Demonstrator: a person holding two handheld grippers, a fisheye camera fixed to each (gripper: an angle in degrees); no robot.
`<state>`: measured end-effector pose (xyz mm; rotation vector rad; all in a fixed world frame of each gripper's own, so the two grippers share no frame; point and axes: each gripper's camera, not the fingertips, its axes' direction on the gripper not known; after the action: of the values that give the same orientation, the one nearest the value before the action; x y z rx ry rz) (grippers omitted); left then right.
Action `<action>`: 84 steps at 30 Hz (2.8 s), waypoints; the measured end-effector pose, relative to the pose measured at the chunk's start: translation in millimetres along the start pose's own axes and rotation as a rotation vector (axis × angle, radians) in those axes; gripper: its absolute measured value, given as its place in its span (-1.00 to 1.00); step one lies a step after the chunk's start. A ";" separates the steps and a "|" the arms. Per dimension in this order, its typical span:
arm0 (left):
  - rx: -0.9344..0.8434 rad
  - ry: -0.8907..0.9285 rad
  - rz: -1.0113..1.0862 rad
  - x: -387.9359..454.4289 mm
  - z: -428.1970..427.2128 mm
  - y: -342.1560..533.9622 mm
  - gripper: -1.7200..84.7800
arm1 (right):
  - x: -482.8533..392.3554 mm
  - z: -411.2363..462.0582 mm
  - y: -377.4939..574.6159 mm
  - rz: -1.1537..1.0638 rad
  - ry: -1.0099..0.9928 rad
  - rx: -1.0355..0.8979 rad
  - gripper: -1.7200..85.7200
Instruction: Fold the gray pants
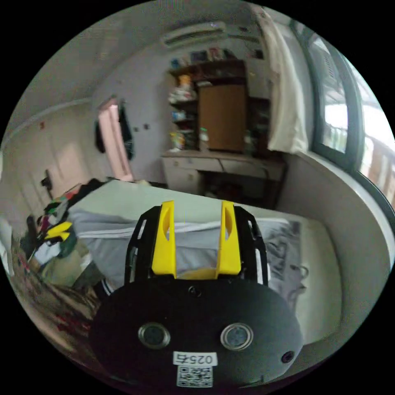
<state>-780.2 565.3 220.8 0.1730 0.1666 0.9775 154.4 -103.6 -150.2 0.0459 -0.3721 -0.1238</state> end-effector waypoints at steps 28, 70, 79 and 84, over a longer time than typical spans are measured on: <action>-0.339 -0.268 0.094 31.8 35.0 39.3 -0.92 | -247.5 152.7 33.8 -0.608 -0.236 -0.500 -0.65; -0.404 -0.295 0.099 78.3 -3.0 -31.8 -0.60 | -201.6 220.4 -60.3 -0.365 -0.237 -0.391 -0.98; -0.395 -0.335 0.066 56.7 -24.2 -45.5 -0.91 | -156.9 226.8 -75.8 -0.199 -0.331 -0.349 -0.98; -0.321 -0.323 -0.015 30.2 -64.4 -72.5 -0.98 | -145.9 212.5 -93.2 -0.200 -0.381 -0.316 -0.98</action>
<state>-719.1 555.2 140.3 0.0330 -0.2845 0.9354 -68.5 -181.8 -11.2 -0.2570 -0.7246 -0.3909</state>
